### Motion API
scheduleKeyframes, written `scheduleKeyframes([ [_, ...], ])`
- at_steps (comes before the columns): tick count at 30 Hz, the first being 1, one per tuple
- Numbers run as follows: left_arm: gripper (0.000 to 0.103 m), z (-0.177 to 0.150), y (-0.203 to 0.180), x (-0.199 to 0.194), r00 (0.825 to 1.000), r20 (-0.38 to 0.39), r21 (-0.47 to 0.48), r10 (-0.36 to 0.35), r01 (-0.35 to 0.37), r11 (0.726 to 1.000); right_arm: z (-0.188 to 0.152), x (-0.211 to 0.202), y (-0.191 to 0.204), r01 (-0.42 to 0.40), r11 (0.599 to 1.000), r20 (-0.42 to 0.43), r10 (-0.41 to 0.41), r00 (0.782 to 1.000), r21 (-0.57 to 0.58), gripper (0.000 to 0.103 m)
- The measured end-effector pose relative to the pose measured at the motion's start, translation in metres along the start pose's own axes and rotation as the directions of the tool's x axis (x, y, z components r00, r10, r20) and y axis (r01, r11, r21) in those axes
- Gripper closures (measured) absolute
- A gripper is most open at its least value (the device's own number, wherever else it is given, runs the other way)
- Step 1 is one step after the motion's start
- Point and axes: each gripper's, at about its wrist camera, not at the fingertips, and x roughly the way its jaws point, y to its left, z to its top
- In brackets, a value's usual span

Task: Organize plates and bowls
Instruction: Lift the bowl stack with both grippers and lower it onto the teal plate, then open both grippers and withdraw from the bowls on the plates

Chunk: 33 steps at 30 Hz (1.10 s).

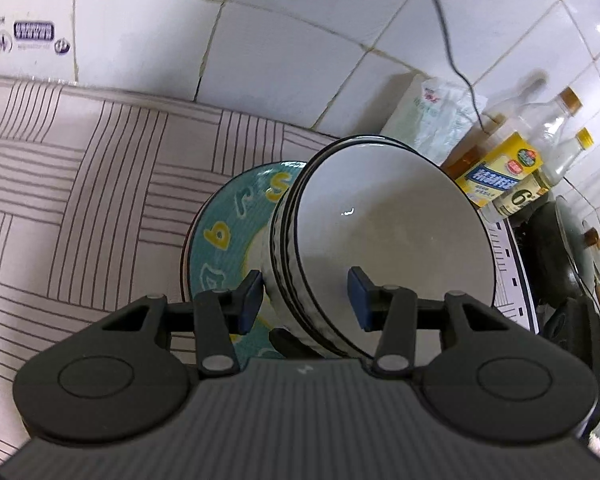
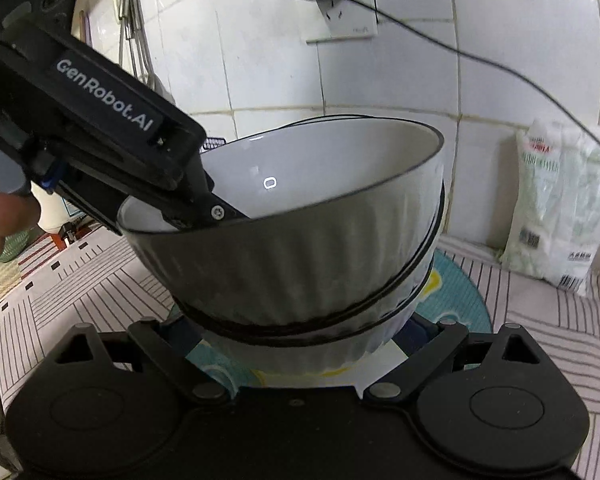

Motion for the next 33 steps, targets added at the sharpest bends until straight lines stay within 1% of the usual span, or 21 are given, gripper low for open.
scheduleKeyframes([
  [8, 0.058, -0.003, 0.008, 0.012, 0.999, -0.032, -0.034, 0.016, -0.017, 0.999, -0.005, 0.009, -0.001, -0.003, 1.000, -0.044, 0.004, 0.999, 0.031, 0.006],
  [15, 0.058, -0.005, 0.008, 0.016, 0.998, -0.046, -0.006, 0.034, -0.034, 0.999, -0.011, 0.016, 0.011, 0.030, 0.998, -0.060, -0.034, 0.998, -0.059, 0.006],
  [18, 0.059, -0.005, 0.007, 0.015, 0.998, -0.045, -0.010, 0.040, -0.040, 0.999, -0.009, 0.019, 0.011, 0.039, 0.999, -0.070, -0.041, 0.997, -0.038, 0.006],
  [21, 0.057, -0.005, 0.003, 0.011, 0.996, -0.030, 0.006, 0.080, -0.080, 0.997, -0.007, 0.021, 0.018, 0.071, 0.996, -0.088, -0.075, 0.993, -0.056, 0.006],
  [25, 0.053, -0.007, -0.004, -0.009, 0.990, 0.015, 0.028, 0.137, -0.137, 0.990, -0.003, 0.009, 0.029, 0.141, 0.987, -0.126, -0.149, 0.981, -0.072, 0.006],
  [27, 0.053, -0.010, -0.014, -0.029, 0.980, 0.045, 0.062, 0.192, -0.195, 0.979, 0.002, -0.008, 0.038, 0.182, 0.982, -0.136, -0.188, 0.973, -0.052, 0.006],
  [28, 0.051, -0.014, -0.019, -0.041, 0.976, 0.077, 0.081, 0.202, -0.208, 0.975, 0.004, -0.020, 0.042, 0.183, 0.982, -0.125, -0.187, 0.974, -0.039, 0.006],
  [29, 0.046, -0.017, -0.024, -0.054, 0.971, 0.103, 0.091, 0.214, -0.224, 0.970, 0.005, -0.033, 0.047, 0.177, 0.984, -0.112, -0.179, 0.977, -0.027, 0.006],
  [33, 0.044, -0.027, -0.036, -0.091, 0.963, 0.126, 0.121, 0.236, -0.251, 0.960, 0.014, -0.066, 0.058, 0.186, 0.982, -0.092, -0.184, 0.979, 0.021, 0.006],
])
